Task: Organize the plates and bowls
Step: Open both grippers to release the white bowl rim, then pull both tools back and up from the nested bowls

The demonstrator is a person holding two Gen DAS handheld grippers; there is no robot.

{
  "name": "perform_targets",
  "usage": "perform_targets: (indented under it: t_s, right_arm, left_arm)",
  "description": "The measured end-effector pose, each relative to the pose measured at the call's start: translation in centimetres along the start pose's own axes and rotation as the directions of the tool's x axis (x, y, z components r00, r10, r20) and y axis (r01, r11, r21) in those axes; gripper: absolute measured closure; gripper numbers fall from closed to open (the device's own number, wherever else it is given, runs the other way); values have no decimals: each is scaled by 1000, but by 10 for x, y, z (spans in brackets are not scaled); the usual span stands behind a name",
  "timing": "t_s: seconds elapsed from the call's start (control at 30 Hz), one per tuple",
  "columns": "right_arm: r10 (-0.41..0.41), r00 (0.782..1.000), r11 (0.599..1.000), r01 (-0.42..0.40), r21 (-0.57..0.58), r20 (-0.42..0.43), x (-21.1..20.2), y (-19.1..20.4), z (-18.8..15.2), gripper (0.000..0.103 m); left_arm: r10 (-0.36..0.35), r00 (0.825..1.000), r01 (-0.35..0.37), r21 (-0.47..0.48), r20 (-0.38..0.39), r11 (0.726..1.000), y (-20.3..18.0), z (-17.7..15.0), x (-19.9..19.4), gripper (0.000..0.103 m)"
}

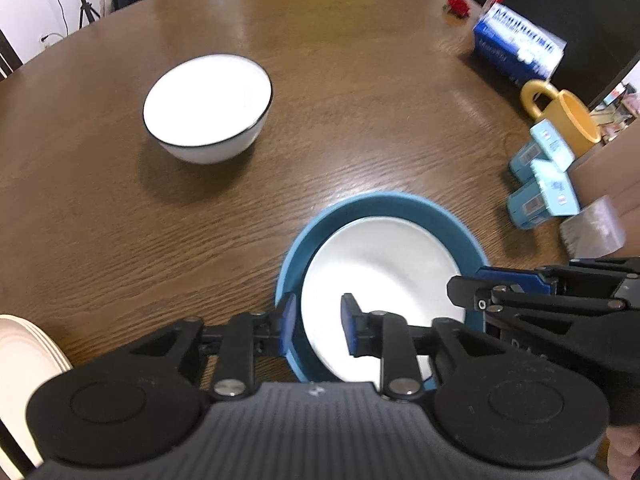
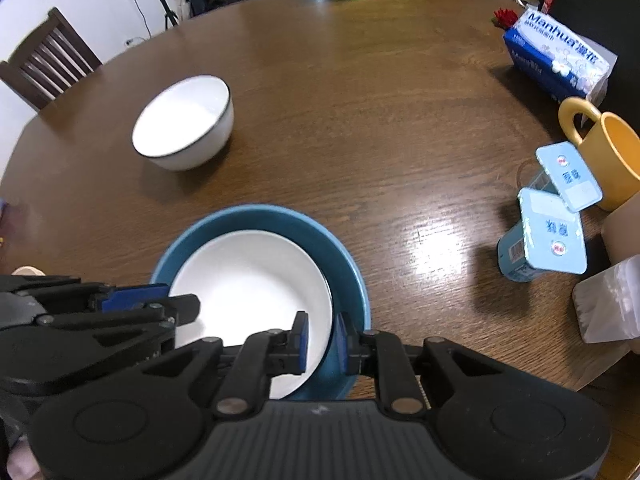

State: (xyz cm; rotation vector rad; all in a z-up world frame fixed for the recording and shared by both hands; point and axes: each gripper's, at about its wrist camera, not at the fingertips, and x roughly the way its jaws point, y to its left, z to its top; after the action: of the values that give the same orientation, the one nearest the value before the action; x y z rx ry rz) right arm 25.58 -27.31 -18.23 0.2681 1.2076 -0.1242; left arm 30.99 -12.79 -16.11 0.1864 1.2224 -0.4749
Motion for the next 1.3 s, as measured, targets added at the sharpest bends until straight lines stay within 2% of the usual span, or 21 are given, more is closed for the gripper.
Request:
perform_targets:
  t_s: [0.03,0.07,0.1,0.13,0.23,0.3,0.37,0.43,0.47,0.6,0.63,0.77,0.93,1.0,1.2,1.3]
  right_arm:
    - [5,1000,1000,-6,1,14,-5,-1,0,84]
    - [8,1000,1000,-8,3,26,-10,-2,-1,81]
    - [12,999,1000,-12,5,42,-16,-4,-2,78]
    - [15,998,1000,-15,9,56,-22,-6,-3,76]
    - [22,995,999,-24,24,95,-36,-14,-7,58]
    - [27,993,999,-31,32,114,-43,-20,-11,48]
    - [29,992,999,-34,38,125,-47,-22,-14,39]
    - [29,989,999,-34,38,143,-51,-23,-19,25]
    - [27,987,999,-34,38,158,-54,-23,-21,14]
    - [39,972,999,-46,25,230,-67,-23,-31,0]
    - [40,966,999,-45,15,256,-72,-23,-32,0]
    - [28,942,999,-19,-30,335,-86,-19,-38,0]
    - [18,922,998,6,-62,386,-95,-16,-50,0]
    - [26,918,998,1,-69,396,-98,-15,-55,0]
    - [72,905,995,-37,-92,419,-108,-12,-66,0]
    - [93,902,993,-55,-102,421,-110,-12,-69,0]
  left_arm:
    - [-3,1000,3,-1,14,1000,0,0,-6,70]
    - [4,1000,-4,-4,29,1000,1,-1,-11,59]
    - [10,999,-9,-7,48,1000,3,-1,-17,52]
    - [9,998,-9,-12,66,1000,5,-2,-23,52]
    - [8,993,-4,-33,115,999,12,-4,-40,44]
    - [14,987,-7,-43,159,999,16,-7,-50,26]
    - [15,980,-4,-55,198,998,19,-9,-58,16]
    - [11,972,7,-73,236,997,23,-14,-66,6]
    - [11,965,11,-85,261,996,25,-17,-70,0]
    - [43,920,-1,-110,389,994,29,-31,-87,0]
    - [53,912,-9,-108,407,994,29,-34,-91,0]
    - [52,900,1,-123,432,992,32,-43,-99,0]
    - [68,867,13,-158,495,987,35,-59,-112,0]
    - [71,860,21,-173,505,985,37,-64,-117,0]
    - [87,860,24,-210,502,977,38,-77,-126,0]
    - [108,852,18,-235,512,972,38,-83,-132,0]
